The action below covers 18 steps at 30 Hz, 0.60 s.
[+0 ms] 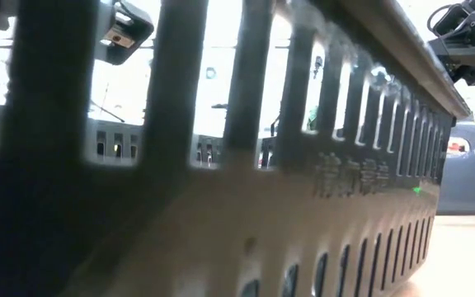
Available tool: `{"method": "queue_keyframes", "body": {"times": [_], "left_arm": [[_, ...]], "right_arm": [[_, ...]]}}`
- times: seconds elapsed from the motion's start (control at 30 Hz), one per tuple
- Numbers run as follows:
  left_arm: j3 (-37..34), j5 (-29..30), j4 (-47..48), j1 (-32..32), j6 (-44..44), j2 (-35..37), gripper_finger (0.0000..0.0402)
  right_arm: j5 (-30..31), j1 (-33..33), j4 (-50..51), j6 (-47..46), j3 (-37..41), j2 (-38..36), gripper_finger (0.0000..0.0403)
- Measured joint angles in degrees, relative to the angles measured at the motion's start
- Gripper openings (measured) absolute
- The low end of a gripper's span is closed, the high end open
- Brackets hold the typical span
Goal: Stack baskets on shelf by color
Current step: Stack the middle black bin on the bottom black bin
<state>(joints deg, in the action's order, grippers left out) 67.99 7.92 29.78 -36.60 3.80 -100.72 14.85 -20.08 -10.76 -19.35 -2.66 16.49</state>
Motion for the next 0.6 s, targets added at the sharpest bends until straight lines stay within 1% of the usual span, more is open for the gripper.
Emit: {"method": "queue_keyframes", "body": {"times": [0.43,0.6], "left_arm": [[0.0,0.9,-3.9,-0.4,0.3,-5.6,0.0172],[0.0,2.8,-4.1,-0.1,-0.9,-6.3,0.0172]], "right_arm": [[0.0,0.0,-0.8,0.0,0.0,0.4,0.0119],[0.0,0.0,-1.2,0.0,0.0,0.4,0.0119]]}}
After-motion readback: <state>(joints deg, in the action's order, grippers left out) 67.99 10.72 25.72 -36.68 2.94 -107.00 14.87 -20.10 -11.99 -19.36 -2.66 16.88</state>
